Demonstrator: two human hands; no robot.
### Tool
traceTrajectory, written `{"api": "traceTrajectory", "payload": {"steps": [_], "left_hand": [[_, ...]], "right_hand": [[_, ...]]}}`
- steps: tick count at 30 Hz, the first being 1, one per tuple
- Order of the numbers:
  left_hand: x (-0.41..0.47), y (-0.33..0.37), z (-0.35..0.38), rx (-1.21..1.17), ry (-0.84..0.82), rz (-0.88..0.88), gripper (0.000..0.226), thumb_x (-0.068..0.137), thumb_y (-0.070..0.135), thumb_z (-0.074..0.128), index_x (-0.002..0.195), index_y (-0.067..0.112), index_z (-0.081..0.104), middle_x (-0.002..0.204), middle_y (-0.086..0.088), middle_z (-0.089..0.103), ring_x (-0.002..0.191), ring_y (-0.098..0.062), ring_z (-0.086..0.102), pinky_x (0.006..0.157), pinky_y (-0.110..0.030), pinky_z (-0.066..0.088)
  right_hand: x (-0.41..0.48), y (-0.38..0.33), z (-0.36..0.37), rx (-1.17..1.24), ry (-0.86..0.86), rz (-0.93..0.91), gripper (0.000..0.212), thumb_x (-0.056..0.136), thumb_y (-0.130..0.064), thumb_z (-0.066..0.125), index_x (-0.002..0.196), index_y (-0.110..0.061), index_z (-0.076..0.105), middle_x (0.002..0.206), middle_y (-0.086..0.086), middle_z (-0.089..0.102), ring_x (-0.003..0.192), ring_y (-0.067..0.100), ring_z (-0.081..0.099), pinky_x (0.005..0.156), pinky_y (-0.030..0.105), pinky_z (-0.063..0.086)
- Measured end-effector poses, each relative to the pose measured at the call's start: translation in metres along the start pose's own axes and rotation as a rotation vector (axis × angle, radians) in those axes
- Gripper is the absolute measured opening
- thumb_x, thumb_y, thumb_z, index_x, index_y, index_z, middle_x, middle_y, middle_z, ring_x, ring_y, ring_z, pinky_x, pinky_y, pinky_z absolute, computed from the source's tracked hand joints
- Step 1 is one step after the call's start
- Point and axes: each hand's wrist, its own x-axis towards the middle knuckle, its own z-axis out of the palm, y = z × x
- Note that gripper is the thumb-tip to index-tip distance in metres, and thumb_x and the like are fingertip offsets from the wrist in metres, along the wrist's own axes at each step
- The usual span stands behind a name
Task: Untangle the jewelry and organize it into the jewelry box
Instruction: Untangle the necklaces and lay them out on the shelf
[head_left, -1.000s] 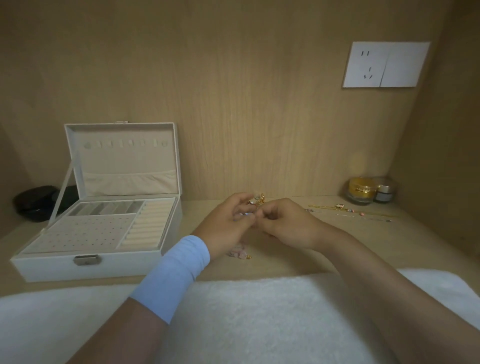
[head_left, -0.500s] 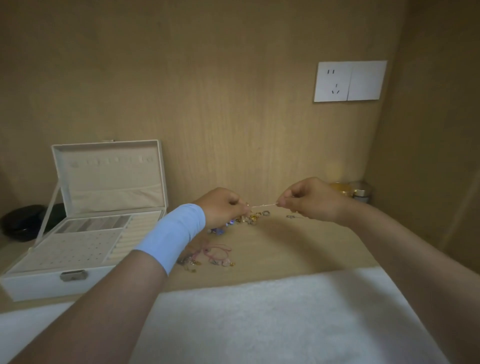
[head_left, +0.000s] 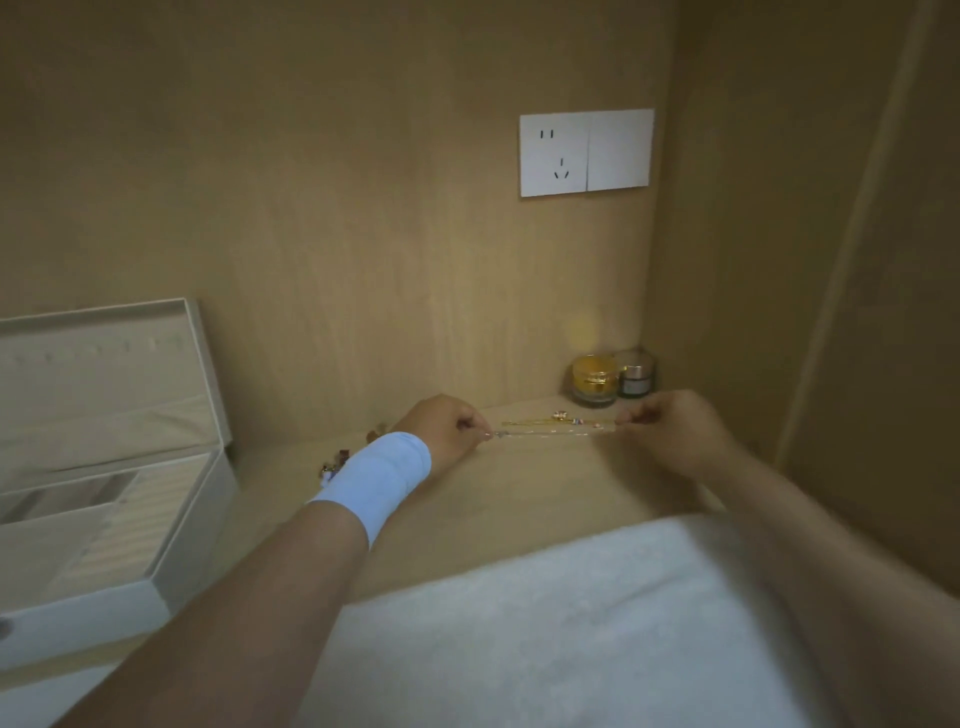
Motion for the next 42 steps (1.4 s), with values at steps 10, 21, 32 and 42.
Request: {"api": "traceTrajectory", "payload": {"steps": [10, 21, 32, 42], "left_hand": [[0.024, 0.003, 0.037, 0.162, 0.087, 0.018, 0.006, 0.084, 0.028, 0.066, 0.082, 0.032, 0.07, 0.092, 0.013, 0.069, 0.092, -0.01, 0.064, 0.085, -0.023, 0.048], [0.022, -0.011, 0.061, 0.219, 0.133, 0.266, 0.02, 0.092, 0.02, 0.061, 0.111, 0.022, 0.07, 0.109, 0.003, 0.06, 0.11, -0.018, 0.052, 0.098, -0.035, 0.043], [0.015, -0.007, 0.048, 0.291, 0.052, 0.196, 0.032, 0.095, 0.028, 0.054, 0.125, 0.026, 0.062, 0.122, 0.002, 0.054, 0.121, -0.019, 0.048, 0.101, -0.038, 0.043], [-0.058, -0.057, -0.04, 0.223, 0.189, 0.077, 0.027, 0.095, 0.023, 0.056, 0.121, 0.028, 0.064, 0.11, 0.009, 0.061, 0.094, -0.013, 0.057, 0.09, -0.023, 0.041]], "right_hand": [[0.004, 0.023, -0.002, -0.342, 0.043, 0.05, 0.007, 0.088, -0.036, 0.069, 0.092, -0.034, 0.074, 0.107, -0.006, 0.073, 0.105, 0.021, 0.066, 0.082, 0.029, 0.05], [0.007, 0.018, 0.002, -0.588, 0.017, -0.078, 0.026, 0.095, -0.027, 0.058, 0.116, -0.036, 0.071, 0.123, -0.003, 0.066, 0.115, 0.022, 0.062, 0.091, 0.032, 0.049], [-0.007, 0.007, 0.003, -0.656, -0.092, -0.09, 0.03, 0.099, -0.027, 0.048, 0.119, -0.033, 0.07, 0.12, 0.0, 0.066, 0.109, 0.025, 0.063, 0.089, 0.034, 0.051], [-0.051, -0.125, 0.04, -0.472, -0.223, -0.488, 0.024, 0.095, -0.025, 0.055, 0.11, -0.029, 0.073, 0.116, -0.007, 0.07, 0.104, 0.018, 0.064, 0.087, 0.035, 0.053]]}}
